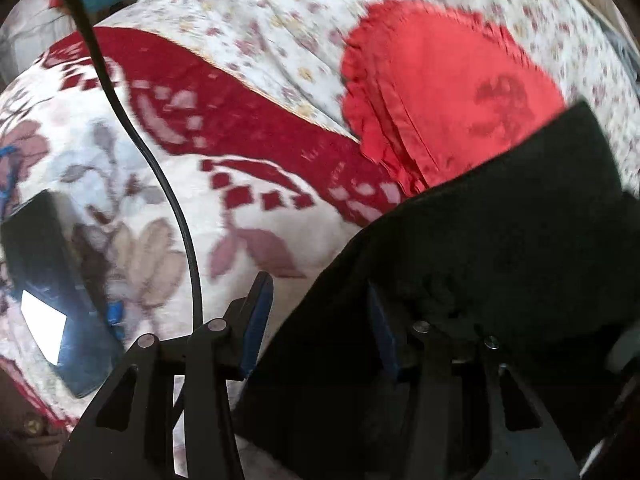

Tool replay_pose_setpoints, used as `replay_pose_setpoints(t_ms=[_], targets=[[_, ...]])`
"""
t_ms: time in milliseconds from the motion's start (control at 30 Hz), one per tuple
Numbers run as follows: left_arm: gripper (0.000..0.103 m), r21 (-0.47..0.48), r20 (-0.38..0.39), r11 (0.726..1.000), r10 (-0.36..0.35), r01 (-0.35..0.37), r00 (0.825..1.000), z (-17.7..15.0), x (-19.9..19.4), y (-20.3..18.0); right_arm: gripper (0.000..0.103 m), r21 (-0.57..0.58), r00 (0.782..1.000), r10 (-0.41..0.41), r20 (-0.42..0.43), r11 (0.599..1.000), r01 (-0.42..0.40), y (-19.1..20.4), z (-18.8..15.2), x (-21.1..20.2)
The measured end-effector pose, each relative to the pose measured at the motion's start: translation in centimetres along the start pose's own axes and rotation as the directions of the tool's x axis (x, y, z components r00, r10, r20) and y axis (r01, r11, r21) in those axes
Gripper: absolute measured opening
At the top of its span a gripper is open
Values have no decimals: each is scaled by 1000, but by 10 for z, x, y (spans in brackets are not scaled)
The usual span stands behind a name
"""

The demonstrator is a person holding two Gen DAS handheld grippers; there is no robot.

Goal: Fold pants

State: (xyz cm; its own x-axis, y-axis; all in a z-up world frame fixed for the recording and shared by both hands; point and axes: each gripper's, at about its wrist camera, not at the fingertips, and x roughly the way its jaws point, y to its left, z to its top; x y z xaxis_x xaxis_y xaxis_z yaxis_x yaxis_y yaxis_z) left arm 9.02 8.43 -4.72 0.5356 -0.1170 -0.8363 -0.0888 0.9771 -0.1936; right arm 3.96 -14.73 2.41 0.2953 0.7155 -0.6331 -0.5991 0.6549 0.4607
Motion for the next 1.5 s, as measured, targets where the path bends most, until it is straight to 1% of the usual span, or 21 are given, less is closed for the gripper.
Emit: replay_pose_setpoints(t_ms=[133,233,367,400,500,533,600,667,733,767,800,867,967,1067,1100,1133,1167,1233,1300,1400,1500], targets=[[48,-26,-18,1000,7,-7,1000,-23,-25,45,7,12,992,94,-79,996,-93,30,-35,37],[48,-68,-27,992,104,-106,994,-46,-38,81,7,15,978,128,-166,992,-127,48,-62,74],[48,-158,-13,980,120,-120,993,-61,-57,109,10,-61,962,33,-271,997,-52,64,-95,118],[48,-160,1,980,117,-115,993,-63,-64,107,15,-37,962,47,-269,998,-59,62,-95,114],[48,-138,53,987,86,-78,995,-64,-81,90,47,16,968,69,-242,998,-67,49,-89,83],[48,-131,66,990,70,-61,995,-64,-84,83,53,33,975,52,-214,998,-47,42,-88,64],[49,-106,93,994,25,-15,995,-63,-90,64,53,65,987,-6,-158,998,17,21,-91,33],[50,-72,105,997,-10,18,994,-66,-91,43,53,119,981,-156,-118,978,170,-16,-95,-4],[50,-40,98,999,-29,33,995,-66,-84,26,54,176,950,-288,-118,936,305,-51,-98,-27],[50,-19,87,999,-38,40,996,-68,-78,14,54,219,915,-376,-143,890,400,-78,-99,-38],[50,-9,76,999,-42,43,996,-67,-72,8,54,238,889,-423,-173,858,455,-95,-99,-40],[50,8,42,999,-52,52,998,-70,-57,-6,54,272,860,-458,-225,818,507,-122,-95,-38],[50,24,-24,999,-43,44,999,-78,-33,-21,54,327,881,-398,-255,822,466,-147,-91,-13],[50,50,-39,999,1,1,999,-86,-23,-34,53,312,865,-400,-304,816,486,-159,-96,17],[50,52,-38,999,1,1,999,-87,-24,-36,40,306,870,-419,-260,819,486,-159,-97,16],[50,48,-42,999,-10,12,999,-88,-24,-36,15,282,866,-436,-245,823,494,-158,-95,11],[50,37,-52,999,-29,31,998,-87,-24,-36,9,278,870,-428,-246,829,486,-160,-94,5],[50,24,-62,999,-39,40,997,-84,-25,-35,8,323,897,-393,-200,838,439,-165,-90,-20],[50,23,-50,999,-30,31,998,-82,-27,-40,8,323,901,-418,-119,841,433,-156,-85,-64],[50,16,-29,998,-53,54,998,-81,-35,-44,8,328,890,-455,-4,841,431,-136,-95,-142],[50,11,-27,998,-58,58,998,-81,-36,-47,8,354,876,-482,0,819,451,-128,-125,-192]])
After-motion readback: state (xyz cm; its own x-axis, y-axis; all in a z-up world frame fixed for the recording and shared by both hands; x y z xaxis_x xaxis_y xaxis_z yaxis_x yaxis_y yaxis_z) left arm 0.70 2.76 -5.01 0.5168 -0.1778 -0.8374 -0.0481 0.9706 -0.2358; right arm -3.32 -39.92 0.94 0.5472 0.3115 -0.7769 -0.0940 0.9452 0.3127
